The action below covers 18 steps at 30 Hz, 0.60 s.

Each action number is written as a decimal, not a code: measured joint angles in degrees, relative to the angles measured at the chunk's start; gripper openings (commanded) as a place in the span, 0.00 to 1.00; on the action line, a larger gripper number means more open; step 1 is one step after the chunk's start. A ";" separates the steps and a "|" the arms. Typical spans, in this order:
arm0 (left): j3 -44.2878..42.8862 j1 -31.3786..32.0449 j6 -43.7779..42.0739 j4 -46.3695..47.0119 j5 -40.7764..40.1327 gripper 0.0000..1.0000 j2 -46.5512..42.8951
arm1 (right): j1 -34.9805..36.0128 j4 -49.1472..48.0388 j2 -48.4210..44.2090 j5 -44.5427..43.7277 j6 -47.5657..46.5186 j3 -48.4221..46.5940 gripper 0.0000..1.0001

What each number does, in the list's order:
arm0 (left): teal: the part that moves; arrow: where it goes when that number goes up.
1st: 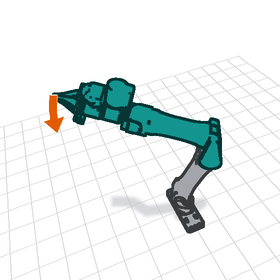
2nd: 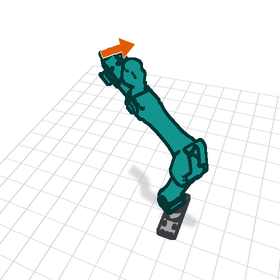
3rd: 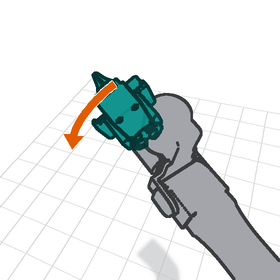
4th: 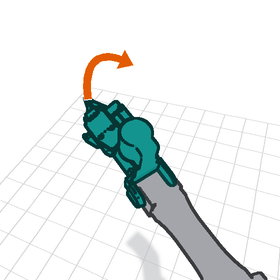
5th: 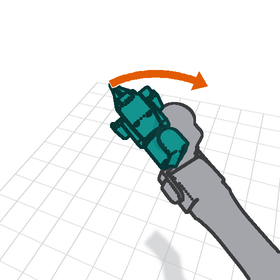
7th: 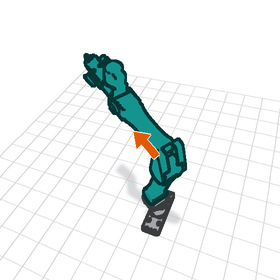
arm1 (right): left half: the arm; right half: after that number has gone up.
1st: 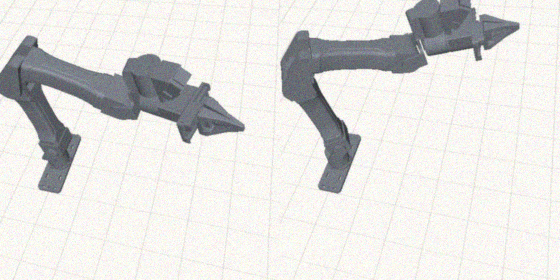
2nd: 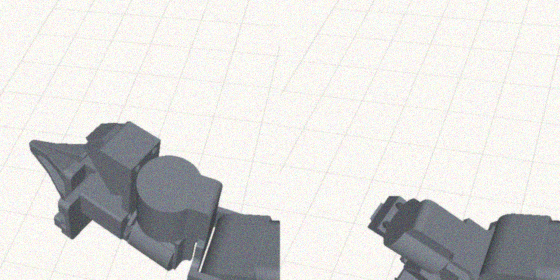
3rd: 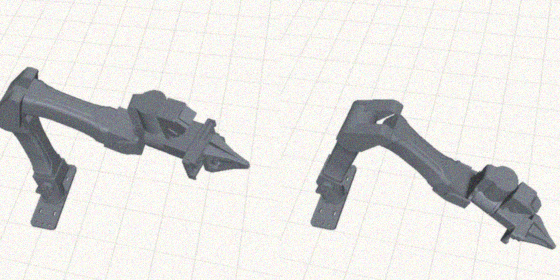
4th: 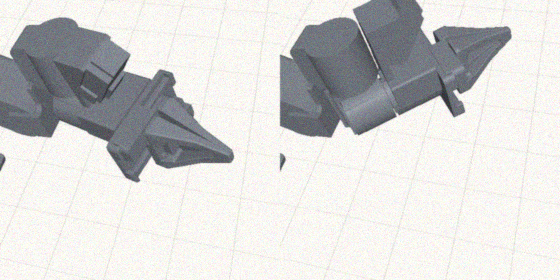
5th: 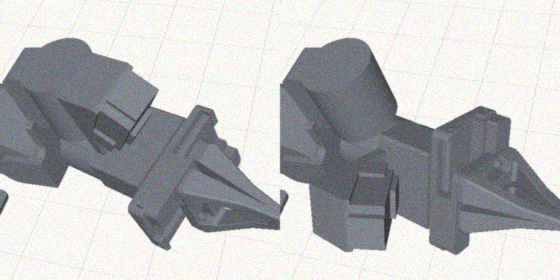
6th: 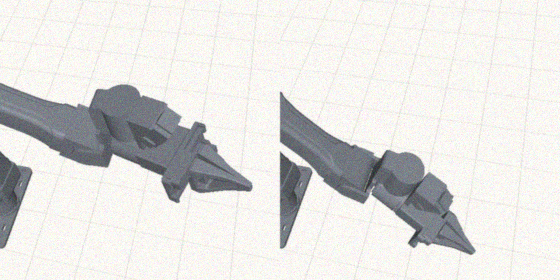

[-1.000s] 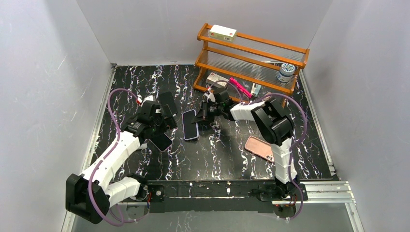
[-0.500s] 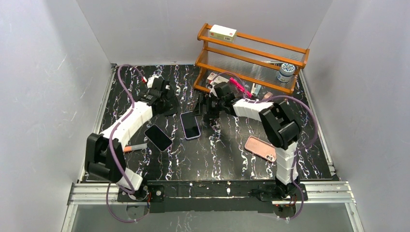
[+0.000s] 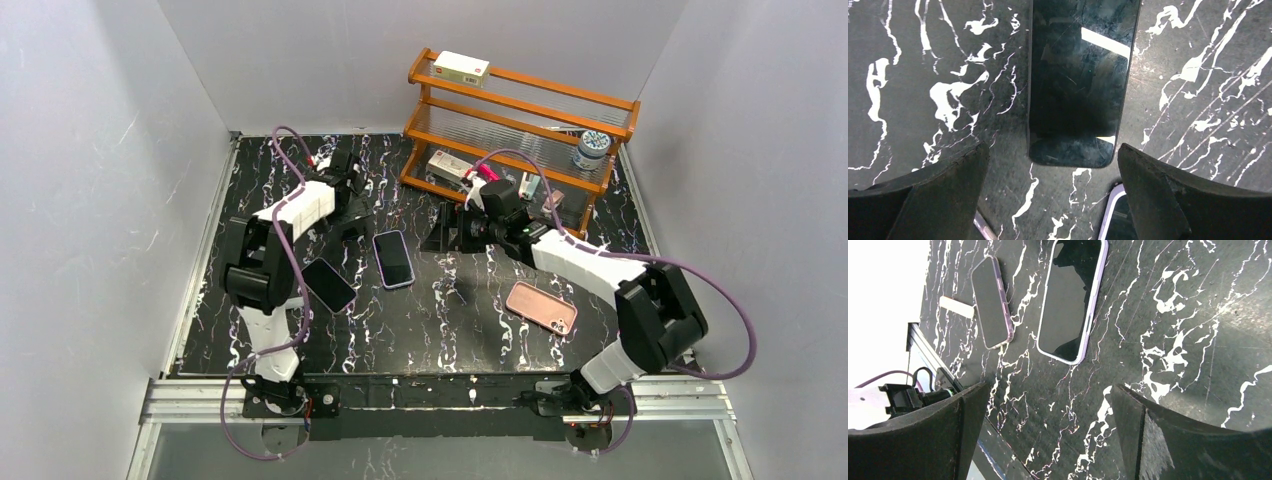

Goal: Put the phone into the phone case

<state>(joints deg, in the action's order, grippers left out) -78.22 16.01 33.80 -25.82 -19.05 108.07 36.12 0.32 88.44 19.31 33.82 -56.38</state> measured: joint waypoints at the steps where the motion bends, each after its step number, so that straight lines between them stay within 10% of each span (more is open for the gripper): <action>1: -0.39 -0.02 -0.20 0.07 0.11 0.98 0.90 | 0.00 0.11 -1.18 -0.35 -0.17 0.48 0.99; 18: -10.80 -0.92 -2.93 0.61 0.59 0.84 12.59 | 0.00 2.86 -4.50 -3.78 -2.75 1.14 0.99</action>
<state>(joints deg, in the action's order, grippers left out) -89.01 15.09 30.87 -25.21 -18.46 120.66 36.12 3.18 83.94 15.53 31.07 -55.24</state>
